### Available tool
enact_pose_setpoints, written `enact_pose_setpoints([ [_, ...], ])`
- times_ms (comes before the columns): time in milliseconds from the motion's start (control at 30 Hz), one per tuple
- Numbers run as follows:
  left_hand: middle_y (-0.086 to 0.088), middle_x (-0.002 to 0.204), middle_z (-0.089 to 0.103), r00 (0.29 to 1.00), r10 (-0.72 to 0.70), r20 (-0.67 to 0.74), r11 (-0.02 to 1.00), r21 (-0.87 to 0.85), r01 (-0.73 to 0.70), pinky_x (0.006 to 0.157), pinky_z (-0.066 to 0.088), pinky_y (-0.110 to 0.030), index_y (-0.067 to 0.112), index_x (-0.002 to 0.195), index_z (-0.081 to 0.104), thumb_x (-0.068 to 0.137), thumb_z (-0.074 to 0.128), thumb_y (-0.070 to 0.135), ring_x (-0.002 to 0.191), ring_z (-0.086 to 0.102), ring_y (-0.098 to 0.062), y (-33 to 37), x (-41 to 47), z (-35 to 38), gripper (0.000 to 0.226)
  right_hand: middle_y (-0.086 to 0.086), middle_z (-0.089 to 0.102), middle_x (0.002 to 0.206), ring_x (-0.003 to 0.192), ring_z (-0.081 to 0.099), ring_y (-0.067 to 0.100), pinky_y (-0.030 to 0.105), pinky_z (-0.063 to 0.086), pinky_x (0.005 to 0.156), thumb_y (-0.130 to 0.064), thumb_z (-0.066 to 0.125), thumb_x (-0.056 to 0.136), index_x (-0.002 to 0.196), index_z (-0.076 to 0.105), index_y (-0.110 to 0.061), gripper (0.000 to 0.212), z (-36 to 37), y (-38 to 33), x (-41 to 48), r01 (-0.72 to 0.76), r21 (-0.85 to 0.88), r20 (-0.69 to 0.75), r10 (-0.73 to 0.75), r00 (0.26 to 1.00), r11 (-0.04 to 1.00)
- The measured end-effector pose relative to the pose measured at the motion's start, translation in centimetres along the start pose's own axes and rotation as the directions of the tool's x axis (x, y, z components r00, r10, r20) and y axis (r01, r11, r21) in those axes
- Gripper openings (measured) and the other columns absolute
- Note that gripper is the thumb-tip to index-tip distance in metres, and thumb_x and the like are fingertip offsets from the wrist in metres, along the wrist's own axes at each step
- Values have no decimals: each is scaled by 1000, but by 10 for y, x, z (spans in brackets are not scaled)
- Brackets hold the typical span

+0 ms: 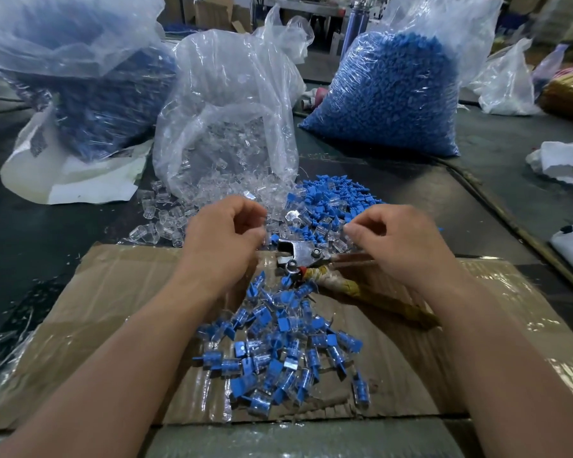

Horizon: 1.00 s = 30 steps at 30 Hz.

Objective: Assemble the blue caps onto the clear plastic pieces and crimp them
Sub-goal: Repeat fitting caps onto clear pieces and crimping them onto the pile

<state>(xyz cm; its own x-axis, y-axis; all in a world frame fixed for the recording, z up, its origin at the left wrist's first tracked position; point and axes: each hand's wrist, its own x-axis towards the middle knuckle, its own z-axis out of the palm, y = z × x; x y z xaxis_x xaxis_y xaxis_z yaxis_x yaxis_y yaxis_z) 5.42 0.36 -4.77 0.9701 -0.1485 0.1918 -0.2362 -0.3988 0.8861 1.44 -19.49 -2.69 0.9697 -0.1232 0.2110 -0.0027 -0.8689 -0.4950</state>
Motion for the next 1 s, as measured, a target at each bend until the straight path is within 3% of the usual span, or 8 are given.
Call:
enact_pose_setpoints([
  [100,7,81,65,1000,-16,-4,995,-102,16,62,50,-11,27,81,61,79,68,4,74,63,-3,5,-2,-4,24,-19,56,71,70,54,2,26,45,69,-25,59,88,81,66,-23,10,3,2,2,-11,50,-145,18,989,999],
  [200,8,76,65,1000,-17,-10,991,-136,15,57,45,-3,25,76,64,78,68,6,69,60,7,8,-4,-4,20,-21,53,76,72,50,-3,14,37,66,-26,57,89,92,68,-20,13,12,-5,4,114,46,-98,-109,989,992],
  [300,8,74,65,1000,-10,-11,992,-128,8,58,45,-4,25,73,63,78,69,7,65,60,6,10,-6,-3,20,-12,54,87,84,47,5,22,33,74,-36,48,92,97,68,-20,26,25,-11,7,195,-62,65,-191,979,979],
  [467,8,77,65,1000,-11,6,993,-114,11,61,48,-7,27,75,62,78,69,9,69,61,-1,11,-5,-4,19,-14,49,75,80,45,10,28,33,68,-48,35,93,71,54,-29,34,29,-5,10,82,-55,221,-68,973,995],
  [700,7,77,65,999,-19,26,994,-110,22,63,49,-14,25,77,63,79,69,9,71,62,-3,15,-7,-4,17,-3,63,82,73,52,8,25,36,63,-42,37,94,87,65,-14,40,32,-5,11,129,-55,193,-117,974,990],
  [867,5,77,66,999,-36,21,991,-126,38,68,52,-19,22,79,64,78,69,8,73,64,-8,16,-9,-3,14,-14,58,80,68,47,-3,6,31,61,-30,50,93,95,68,-19,21,32,-5,12,154,-34,138,-148,979,987],
  [1000,5,76,66,999,-39,16,991,-125,40,68,51,-20,22,78,65,78,69,9,71,63,-7,16,-9,-3,13,-19,55,78,73,50,-5,13,41,69,-23,57,89,94,67,-22,11,31,-5,13,127,49,109,-131,985,991],
])
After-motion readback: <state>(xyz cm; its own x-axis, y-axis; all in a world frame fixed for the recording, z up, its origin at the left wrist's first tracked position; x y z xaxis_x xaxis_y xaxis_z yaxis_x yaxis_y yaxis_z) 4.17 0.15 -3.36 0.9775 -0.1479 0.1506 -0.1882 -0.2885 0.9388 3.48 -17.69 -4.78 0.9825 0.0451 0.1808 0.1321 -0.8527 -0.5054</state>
